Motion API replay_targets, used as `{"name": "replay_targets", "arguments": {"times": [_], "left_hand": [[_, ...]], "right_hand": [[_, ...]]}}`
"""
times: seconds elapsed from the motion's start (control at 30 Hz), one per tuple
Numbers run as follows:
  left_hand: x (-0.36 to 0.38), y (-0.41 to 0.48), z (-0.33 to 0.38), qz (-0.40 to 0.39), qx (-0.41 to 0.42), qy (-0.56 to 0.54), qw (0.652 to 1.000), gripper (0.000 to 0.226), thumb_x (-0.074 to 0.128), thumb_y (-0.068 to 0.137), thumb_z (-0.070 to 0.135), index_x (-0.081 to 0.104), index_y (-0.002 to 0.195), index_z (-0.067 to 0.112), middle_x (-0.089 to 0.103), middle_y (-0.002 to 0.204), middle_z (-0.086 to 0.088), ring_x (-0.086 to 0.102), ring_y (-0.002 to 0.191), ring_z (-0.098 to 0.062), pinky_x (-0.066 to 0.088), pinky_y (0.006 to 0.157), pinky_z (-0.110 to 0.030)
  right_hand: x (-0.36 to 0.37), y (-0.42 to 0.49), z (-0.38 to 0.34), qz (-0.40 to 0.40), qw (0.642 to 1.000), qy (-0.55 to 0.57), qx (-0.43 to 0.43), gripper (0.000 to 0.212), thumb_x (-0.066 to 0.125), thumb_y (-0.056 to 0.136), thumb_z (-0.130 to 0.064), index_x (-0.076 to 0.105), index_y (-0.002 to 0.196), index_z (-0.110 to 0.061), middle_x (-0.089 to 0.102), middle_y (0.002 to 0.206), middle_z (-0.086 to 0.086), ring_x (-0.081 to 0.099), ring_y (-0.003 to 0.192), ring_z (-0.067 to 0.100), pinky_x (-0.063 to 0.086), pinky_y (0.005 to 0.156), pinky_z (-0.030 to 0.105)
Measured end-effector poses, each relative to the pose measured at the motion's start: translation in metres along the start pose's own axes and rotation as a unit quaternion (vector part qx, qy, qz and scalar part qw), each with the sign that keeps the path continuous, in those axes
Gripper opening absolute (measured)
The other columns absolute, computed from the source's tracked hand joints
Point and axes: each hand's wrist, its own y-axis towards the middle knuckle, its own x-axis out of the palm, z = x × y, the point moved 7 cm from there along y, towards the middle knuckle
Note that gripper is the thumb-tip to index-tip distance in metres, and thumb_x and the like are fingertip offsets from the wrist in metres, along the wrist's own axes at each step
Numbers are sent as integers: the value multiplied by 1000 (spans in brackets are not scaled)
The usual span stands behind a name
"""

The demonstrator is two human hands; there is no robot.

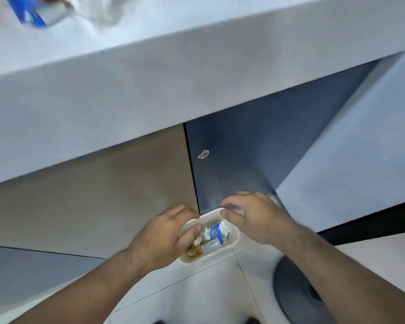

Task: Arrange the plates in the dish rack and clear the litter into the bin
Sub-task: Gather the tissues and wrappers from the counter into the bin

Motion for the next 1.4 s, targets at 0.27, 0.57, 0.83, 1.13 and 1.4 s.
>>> {"name": "replay_targets", "arguments": {"times": [0.27, 0.57, 0.83, 1.13, 1.4], "left_hand": [[-179, -10, 138, 146, 93, 42, 984, 36, 47, 93, 44, 66, 106, 16, 64, 106, 3, 61, 97, -13, 54, 77, -31], [-288, -2, 200, 187, 72, 99, 975, 37, 46, 92, 47, 64, 108, 19, 63, 106, 6, 60, 94, -12, 54, 74, -35], [-332, 19, 187, 165, 35, 144, 975, 49, 33, 91, 58, 58, 119, 27, 58, 117, 12, 55, 105, -8, 49, 86, -29], [-373, 64, 146, 179, 59, 176, 966, 39, 43, 93, 48, 61, 116, 22, 62, 112, 6, 57, 100, -14, 44, 78, -26], [-390, 93, 123, 188, 35, 213, 958, 36, 46, 94, 43, 58, 121, 23, 61, 117, 6, 56, 104, -14, 48, 81, -29]], "right_hand": [[-198, -71, -101, 116, 991, 30, -67, 19, 61, 91, -36, 69, 104, -25, 66, 103, -15, 58, 98, 4, 47, 86, 24], [-310, -97, -162, 150, 981, -11, -118, 24, 58, 94, -36, 63, 116, -29, 59, 115, -21, 50, 103, -3, 34, 85, 11], [-336, -67, -194, 141, 983, -40, -114, 27, 54, 96, -38, 60, 120, -30, 57, 123, -19, 51, 112, 3, 39, 94, 19], [-343, -1, -217, 159, 980, -85, -83, 27, 54, 96, -38, 60, 121, -29, 57, 125, -15, 52, 115, 8, 43, 99, 28], [-347, 53, -225, 135, 981, -118, -79, 30, 52, 96, -37, 59, 123, -28, 57, 127, -12, 54, 111, 12, 44, 96, 29]]}}
